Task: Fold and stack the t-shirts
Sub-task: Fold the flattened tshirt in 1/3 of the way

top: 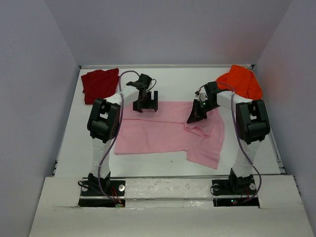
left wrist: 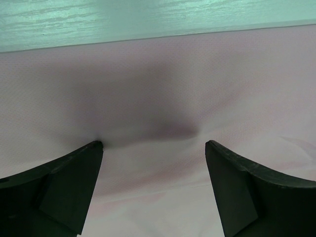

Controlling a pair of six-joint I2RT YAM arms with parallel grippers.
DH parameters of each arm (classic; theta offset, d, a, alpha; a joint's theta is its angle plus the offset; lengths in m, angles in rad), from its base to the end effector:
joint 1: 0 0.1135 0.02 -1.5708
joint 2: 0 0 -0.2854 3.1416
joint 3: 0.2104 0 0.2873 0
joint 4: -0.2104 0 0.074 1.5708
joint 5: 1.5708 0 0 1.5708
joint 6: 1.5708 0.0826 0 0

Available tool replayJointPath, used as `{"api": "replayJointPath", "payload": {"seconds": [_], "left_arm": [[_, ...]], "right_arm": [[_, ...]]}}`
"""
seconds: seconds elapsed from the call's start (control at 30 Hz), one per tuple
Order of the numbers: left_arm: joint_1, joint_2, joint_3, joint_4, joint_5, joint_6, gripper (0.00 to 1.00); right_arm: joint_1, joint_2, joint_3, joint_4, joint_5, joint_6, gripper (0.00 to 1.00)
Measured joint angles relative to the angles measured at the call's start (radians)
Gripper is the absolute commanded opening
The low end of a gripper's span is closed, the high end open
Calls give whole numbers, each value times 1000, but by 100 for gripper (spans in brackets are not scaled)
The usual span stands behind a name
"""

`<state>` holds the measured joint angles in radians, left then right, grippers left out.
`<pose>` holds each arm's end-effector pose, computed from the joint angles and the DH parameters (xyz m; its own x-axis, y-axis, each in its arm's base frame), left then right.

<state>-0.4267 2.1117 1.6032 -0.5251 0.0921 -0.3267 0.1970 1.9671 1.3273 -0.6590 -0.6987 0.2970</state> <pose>0.4716 -0.2228 0.1395 -0.8867 0.0521 -0.4593 0.1799 0.9542 -0.2391 0.4096 0.1359 0.1250 -0.9967 0.0296 -0.0756 -0.0289 0.7408 0.6711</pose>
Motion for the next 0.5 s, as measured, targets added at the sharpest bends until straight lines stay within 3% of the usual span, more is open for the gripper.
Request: {"api": "replayJointPath", "payload": {"seconds": [0.27, 0.5], "left_arm": [[0, -2, -5, 5, 0, 2, 99], [0, -2, -5, 4, 1, 5, 99]], "right_arm": [[0, 40, -72, 48, 7, -11, 0], [0, -150, -315, 86, -5, 18, 0]]}}
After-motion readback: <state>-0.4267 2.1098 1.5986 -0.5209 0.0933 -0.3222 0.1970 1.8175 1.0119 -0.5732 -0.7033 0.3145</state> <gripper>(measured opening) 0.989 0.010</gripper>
